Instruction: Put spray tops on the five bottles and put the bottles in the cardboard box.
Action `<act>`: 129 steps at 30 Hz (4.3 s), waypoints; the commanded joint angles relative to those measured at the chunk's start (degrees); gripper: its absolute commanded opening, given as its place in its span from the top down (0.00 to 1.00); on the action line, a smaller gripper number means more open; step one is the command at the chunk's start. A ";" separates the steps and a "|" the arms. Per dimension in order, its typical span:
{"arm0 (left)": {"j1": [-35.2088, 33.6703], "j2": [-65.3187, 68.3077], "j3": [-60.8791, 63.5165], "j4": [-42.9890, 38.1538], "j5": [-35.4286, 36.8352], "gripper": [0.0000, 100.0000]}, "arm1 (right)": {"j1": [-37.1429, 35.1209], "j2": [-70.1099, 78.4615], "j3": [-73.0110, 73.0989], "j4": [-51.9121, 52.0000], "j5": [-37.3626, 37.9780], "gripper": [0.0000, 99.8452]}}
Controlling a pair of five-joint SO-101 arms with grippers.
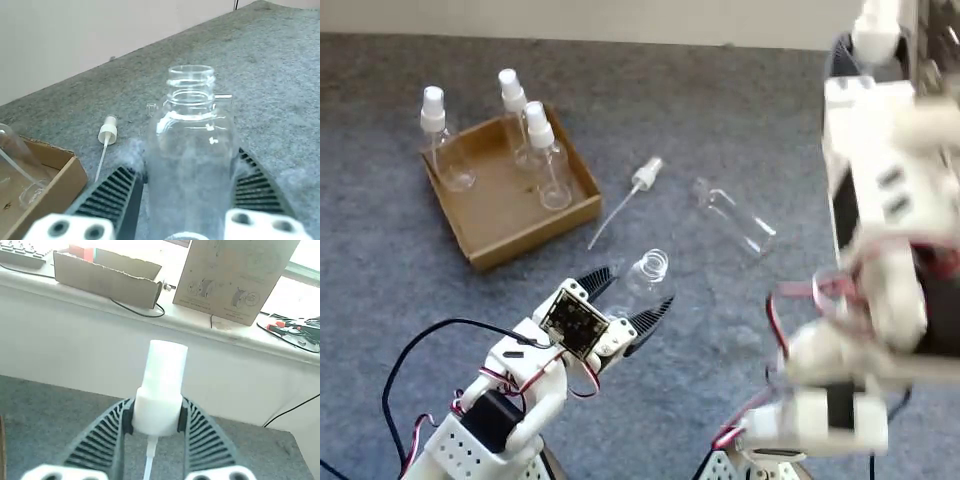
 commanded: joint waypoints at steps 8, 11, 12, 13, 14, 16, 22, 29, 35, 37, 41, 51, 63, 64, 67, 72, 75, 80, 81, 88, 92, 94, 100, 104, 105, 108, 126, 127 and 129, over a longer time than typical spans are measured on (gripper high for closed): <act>12.62 -0.66 1.19 -1.49 -0.53 0.86 | -0.57 -29.41 27.82 1.10 -0.97 0.99; 15.34 -0.66 1.19 -1.49 -0.53 0.86 | -0.57 -33.98 31.43 1.10 -0.97 0.99; 16.04 -0.66 1.19 -1.49 -0.53 0.86 | -0.57 -34.95 33.19 1.10 -0.97 0.99; 16.48 -0.66 1.19 -1.49 -0.53 0.87 | -0.57 -35.74 35.03 1.01 -0.97 0.99; 16.84 -0.66 1.19 -1.49 -0.53 0.87 | -0.57 -36.53 37.14 0.57 -0.97 0.99; 17.45 -0.66 1.19 -1.49 -0.53 0.87 | -0.57 -37.49 41.19 -0.84 -0.97 0.99; 17.63 -0.66 1.19 -1.49 -0.44 0.87 | -0.57 -40.57 57.63 -8.40 -0.97 0.99; 17.54 -0.66 1.19 -1.49 -0.44 0.87 | -4.88 -48.48 78.11 -20.97 -0.97 0.99; 17.45 -0.66 1.19 -1.49 -0.44 0.87 | -14.55 -58.77 91.91 -32.13 -0.97 0.99; 17.36 -0.66 1.19 -1.41 -0.35 0.87 | -16.31 -61.85 95.69 -35.38 -0.97 0.99; 17.27 -0.66 1.19 -1.41 -0.35 0.87 | -19.21 -66.95 102.29 -40.40 -0.97 0.99; 17.19 -0.66 1.19 -1.49 -0.26 0.87 | -25.63 -77.05 114.95 -49.71 -8.35 0.99; 17.19 -0.66 1.19 -1.41 -0.18 0.87 | -25.54 -84.97 124.88 -54.46 -11.52 0.99; 17.19 -0.66 1.19 -1.41 -0.18 0.87 | -25.54 -85.41 124.88 -54.46 -11.52 0.99; 17.19 -0.66 1.19 -1.41 -0.18 0.87 | -25.27 -86.29 124.88 -54.37 -13.89 0.99; 17.54 -0.66 1.19 -1.41 -0.18 0.87 | -25.19 -86.46 124.88 -54.46 -18.02 0.99; 17.45 -0.66 1.19 -1.41 -0.18 0.87 | -25.19 -86.46 124.79 -54.46 -18.11 0.99; 17.19 -0.66 1.19 -1.49 -0.18 0.87 | -25.19 -86.46 124.88 -54.11 -18.29 0.99; 17.19 -0.66 1.19 -1.49 -0.18 0.87 | -25.19 -86.46 124.88 -54.11 -18.29 0.99; 17.19 -0.66 1.19 -1.49 -0.18 0.87 | -25.19 -86.37 124.79 -54.02 -18.29 0.99; 17.19 -0.66 1.19 -1.49 -0.18 0.87 | -25.19 -86.20 124.79 -53.93 -18.29 0.99; 17.19 -0.66 1.19 -1.49 -0.18 0.87 | -25.19 -86.29 124.70 -53.14 -18.29 0.99; 17.19 -0.66 1.19 -1.41 -0.18 0.87 | -25.10 -86.55 124.62 -52.88 -18.29 0.99; 17.19 -0.66 1.19 -1.32 -0.18 0.87 | -25.10 -86.55 121.36 -52.88 -18.11 0.99; 17.19 -0.66 1.19 -1.32 -0.18 0.87 | -25.10 -86.55 120.48 -52.88 -18.11 0.99; 17.10 -0.66 1.19 -1.32 -0.18 0.87 | -25.19 -86.55 118.64 -52.88 -18.02 0.99; 13.85 -0.75 1.19 -5.45 -0.26 0.87 | -25.63 -86.55 119.25 -49.27 -18.37 0.99; 13.93 -0.75 1.19 -5.45 -0.26 0.87 | -25.63 -86.55 119.87 -49.54 -18.37 0.99; 14.20 -0.75 1.19 -5.36 -0.26 0.87 | -25.63 -86.55 121.10 -49.63 -18.37 0.99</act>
